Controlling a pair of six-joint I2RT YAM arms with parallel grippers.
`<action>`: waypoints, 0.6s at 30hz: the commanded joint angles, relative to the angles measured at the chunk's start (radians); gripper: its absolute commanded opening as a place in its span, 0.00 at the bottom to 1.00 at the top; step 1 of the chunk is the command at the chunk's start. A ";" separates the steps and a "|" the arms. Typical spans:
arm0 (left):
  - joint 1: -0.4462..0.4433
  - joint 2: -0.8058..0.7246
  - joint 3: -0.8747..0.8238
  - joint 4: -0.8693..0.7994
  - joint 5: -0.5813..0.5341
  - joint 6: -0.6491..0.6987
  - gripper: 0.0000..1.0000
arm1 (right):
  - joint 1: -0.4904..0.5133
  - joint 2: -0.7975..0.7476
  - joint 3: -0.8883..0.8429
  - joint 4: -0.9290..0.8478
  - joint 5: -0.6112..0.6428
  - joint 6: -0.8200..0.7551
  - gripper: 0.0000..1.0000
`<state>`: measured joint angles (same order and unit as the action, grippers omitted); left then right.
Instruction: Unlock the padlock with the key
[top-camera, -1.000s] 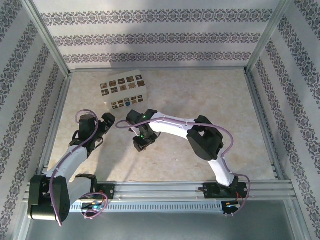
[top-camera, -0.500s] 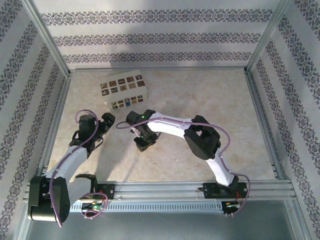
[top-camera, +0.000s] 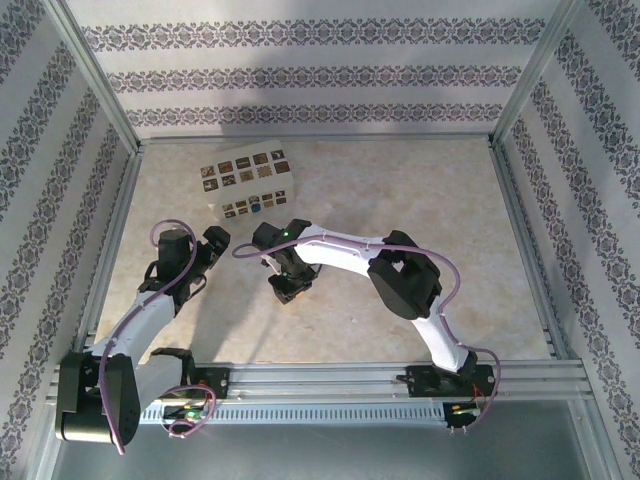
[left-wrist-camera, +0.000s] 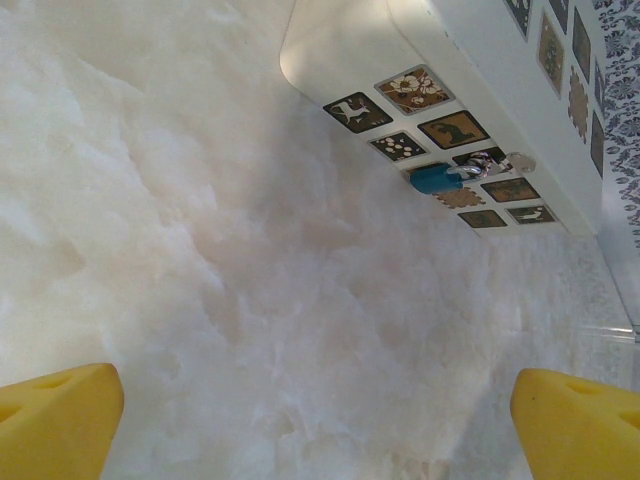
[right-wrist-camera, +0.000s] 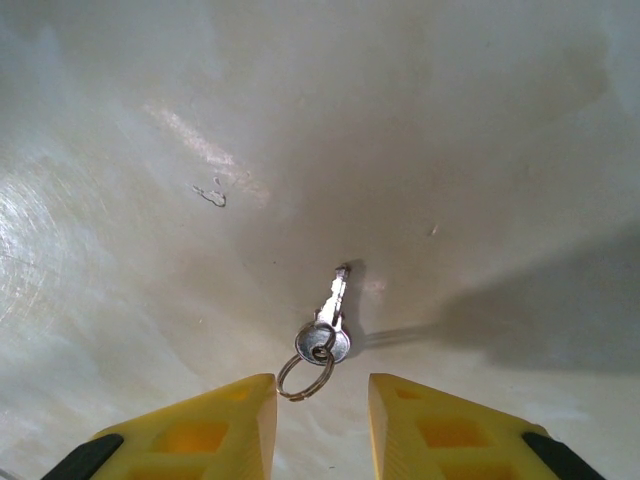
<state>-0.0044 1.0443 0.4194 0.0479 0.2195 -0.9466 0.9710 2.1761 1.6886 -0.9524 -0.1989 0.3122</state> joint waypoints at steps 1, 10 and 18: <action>0.015 -0.015 0.007 -0.026 -0.017 0.020 0.99 | 0.003 -0.013 0.019 -0.003 0.002 0.011 0.36; 0.015 -0.019 0.004 -0.024 -0.016 0.020 0.99 | 0.008 0.041 0.069 -0.040 0.028 -0.008 0.40; 0.015 -0.023 0.004 -0.025 -0.019 0.020 0.99 | 0.011 0.067 0.082 -0.061 0.042 -0.012 0.38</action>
<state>-0.0044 1.0386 0.4194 0.0479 0.2119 -0.9466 0.9714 2.2230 1.7512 -0.9722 -0.1837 0.3088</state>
